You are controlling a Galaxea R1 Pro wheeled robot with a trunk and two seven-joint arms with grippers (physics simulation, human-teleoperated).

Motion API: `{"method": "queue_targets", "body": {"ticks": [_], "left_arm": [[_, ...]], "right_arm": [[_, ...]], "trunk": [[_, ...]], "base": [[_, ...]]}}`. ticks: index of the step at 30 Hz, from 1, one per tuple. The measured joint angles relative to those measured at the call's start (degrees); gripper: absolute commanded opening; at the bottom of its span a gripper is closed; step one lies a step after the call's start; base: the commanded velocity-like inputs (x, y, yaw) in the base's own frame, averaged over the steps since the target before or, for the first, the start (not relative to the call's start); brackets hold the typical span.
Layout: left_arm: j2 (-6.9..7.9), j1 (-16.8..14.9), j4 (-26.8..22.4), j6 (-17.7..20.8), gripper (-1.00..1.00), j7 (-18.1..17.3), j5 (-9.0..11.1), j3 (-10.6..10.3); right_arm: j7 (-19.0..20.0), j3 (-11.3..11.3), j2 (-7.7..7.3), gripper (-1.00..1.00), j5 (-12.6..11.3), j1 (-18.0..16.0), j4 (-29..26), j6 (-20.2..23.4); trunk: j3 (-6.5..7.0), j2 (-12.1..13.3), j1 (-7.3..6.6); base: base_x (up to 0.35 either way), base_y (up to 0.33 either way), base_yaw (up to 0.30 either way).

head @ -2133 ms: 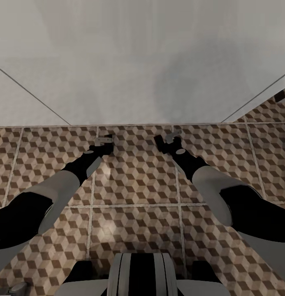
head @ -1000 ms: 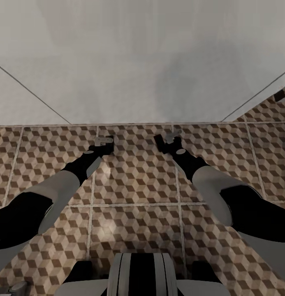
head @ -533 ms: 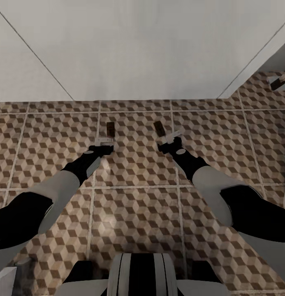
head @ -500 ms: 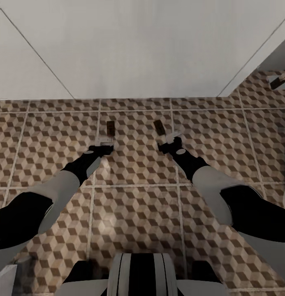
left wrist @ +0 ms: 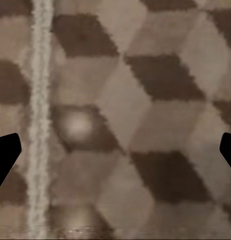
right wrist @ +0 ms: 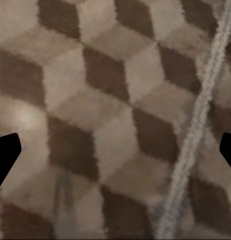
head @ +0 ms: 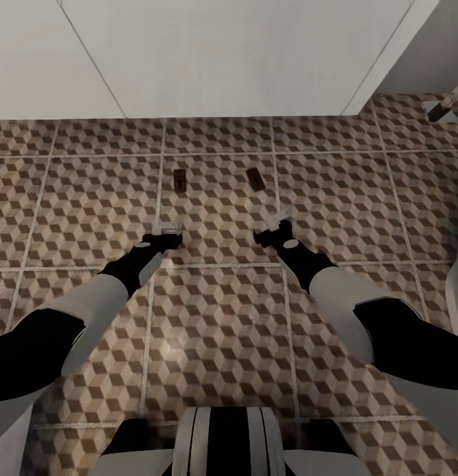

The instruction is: Take the four mousetraps from the cabinet in the bathroom and place them on the bathroom floor. Make sure all four end up on the same floor surface, and ensure that at least two of them are either under or directly next to the same bathroom sink.

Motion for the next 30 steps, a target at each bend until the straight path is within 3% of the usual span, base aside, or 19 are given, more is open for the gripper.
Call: {"method": "queue_targets", "body": {"ticks": [24, 30], "left_arm": [[0.00, 0.0, 0.0, -0.1, 1.00, 0.0, 0.0, 0.0], [0.00, 0.0, 0.0, -0.1, 1.00, 0.0, 0.0, 0.0]], "right_arm": [[0.0, -0.1, -0.08, 1.00, 0.0, 0.0, 0.0, 0.0], [0.0, -0.1, -0.09, 1.00, 0.0, 0.0, 0.0, 0.0]], "trunk": [[0.00, 0.0, 0.00], [0.00, 0.0, -0.02]], "base": [[-0.334, 0.000, 0.000], [-0.167, 0.000, 0.000]]}}
